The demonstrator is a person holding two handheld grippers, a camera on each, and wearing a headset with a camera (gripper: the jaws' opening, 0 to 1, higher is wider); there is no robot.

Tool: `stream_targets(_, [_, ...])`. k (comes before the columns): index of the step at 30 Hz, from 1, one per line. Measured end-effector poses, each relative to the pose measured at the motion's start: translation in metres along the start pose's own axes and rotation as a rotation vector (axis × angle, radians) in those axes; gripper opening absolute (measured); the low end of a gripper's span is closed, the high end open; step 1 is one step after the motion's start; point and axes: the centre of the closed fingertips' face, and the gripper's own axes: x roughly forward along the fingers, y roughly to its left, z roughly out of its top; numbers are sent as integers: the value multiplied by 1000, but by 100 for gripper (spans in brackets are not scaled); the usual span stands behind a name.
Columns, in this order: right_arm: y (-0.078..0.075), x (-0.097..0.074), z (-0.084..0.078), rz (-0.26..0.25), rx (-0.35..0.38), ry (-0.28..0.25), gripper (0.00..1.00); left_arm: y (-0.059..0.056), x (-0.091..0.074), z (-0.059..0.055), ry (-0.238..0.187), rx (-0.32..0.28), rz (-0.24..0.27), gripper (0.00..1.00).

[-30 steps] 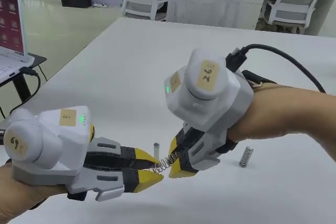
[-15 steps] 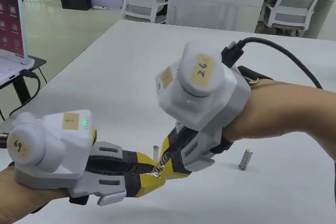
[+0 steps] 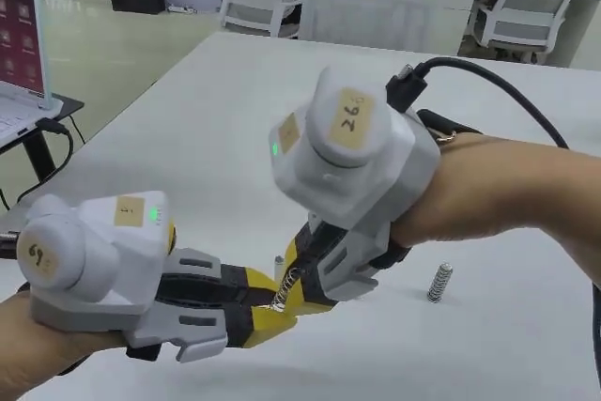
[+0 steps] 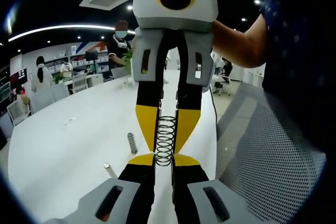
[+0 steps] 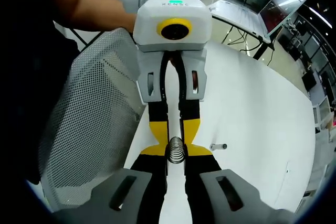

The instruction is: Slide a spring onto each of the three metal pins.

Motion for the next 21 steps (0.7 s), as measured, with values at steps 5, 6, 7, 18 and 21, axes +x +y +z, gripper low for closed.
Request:
stream_targets(5, [0,1,0,4,0,1,9,0,0,-1,0,1,0,3])
stream_targets(6, [0,1,0,4,0,1,9,1,0,-1,0,0,0,3])
stream_targets(7, [-1,1,0,4,0,2,9,1,0,-1,-1,0,1,3])
stream_targets(18, [-2,2,0,0,2,13,9,2,0,-2,-2,-5,-1,8])
stream_targets(21, [-2,2,-1,1,9,18,9,1,1,-1,-9,-8,-7,8])
